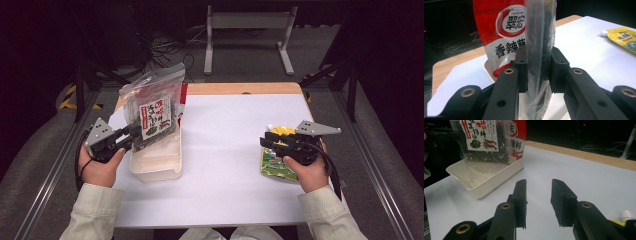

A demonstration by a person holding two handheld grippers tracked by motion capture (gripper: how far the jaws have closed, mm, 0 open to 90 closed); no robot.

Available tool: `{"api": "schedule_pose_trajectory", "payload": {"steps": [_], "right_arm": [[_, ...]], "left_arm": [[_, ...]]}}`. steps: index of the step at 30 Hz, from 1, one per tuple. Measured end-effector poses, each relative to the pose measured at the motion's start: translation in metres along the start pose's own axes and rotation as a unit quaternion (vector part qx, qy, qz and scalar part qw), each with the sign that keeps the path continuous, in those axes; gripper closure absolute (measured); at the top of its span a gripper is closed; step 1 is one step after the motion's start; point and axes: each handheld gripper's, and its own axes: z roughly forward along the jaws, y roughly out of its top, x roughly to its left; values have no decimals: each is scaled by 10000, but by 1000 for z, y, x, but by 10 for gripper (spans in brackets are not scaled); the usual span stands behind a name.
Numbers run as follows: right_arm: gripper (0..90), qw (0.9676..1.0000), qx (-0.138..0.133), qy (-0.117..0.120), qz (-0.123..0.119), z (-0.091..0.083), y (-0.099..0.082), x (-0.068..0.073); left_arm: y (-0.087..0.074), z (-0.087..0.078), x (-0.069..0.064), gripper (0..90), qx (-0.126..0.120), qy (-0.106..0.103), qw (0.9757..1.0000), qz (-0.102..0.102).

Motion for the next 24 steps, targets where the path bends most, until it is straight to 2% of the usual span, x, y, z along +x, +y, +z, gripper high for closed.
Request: {"api": "schedule_pose_trajectory", "payload": {"steps": [6, 9, 12, 13, 14, 15, 16, 17, 20, 22, 24], "right_arm": [[651, 10000, 6, -11, 6, -2, -1, -1], [651, 10000, 15, -22, 2, -1, -1, -1], [650, 10000, 29, -17, 11, 0, -2, -1], [650, 10000, 29, -17, 11, 0, -2, -1], [650, 10000, 31, -21, 8, 0, -2, -1], [650, 10000, 31, -20, 18, -1, -2, -1], [650, 10000, 31, -20, 18, -1, -2, -1], [650, 10000, 17, -24, 28, -1, -2, -1], [649, 10000, 36, -26, 37, 0, -2, -1], [649, 10000, 49, -20, 22, 1, -3, -1], [647, 10000, 65, -7, 33, 2, -3, -1]], "left_arm": [[-3, 6, -4, 728, 32, 22, 10000, 55], [-2, 8, -6, 730, 61, 131, 9999, 31], [0, 7, -8, 734, -165, 233, 9996, -43], [0, 7, -8, 734, -165, 233, 9996, -43], [-1, 3, -8, 734, -454, 236, 9985, -200], [-2, 3, -6, 735, -596, 147, 9975, -352], [-2, 3, -6, 735, -596, 147, 9975, -352], [-5, 2, -3, 735, -683, 87, 9965, -484], [-9, 4, 2, 734, -735, 89, 9954, -605], [-10, 6, 4, 733, -784, 64, 9950, -616], [-12, 10, 3, 732, -794, 13, 9956, -493]]}}
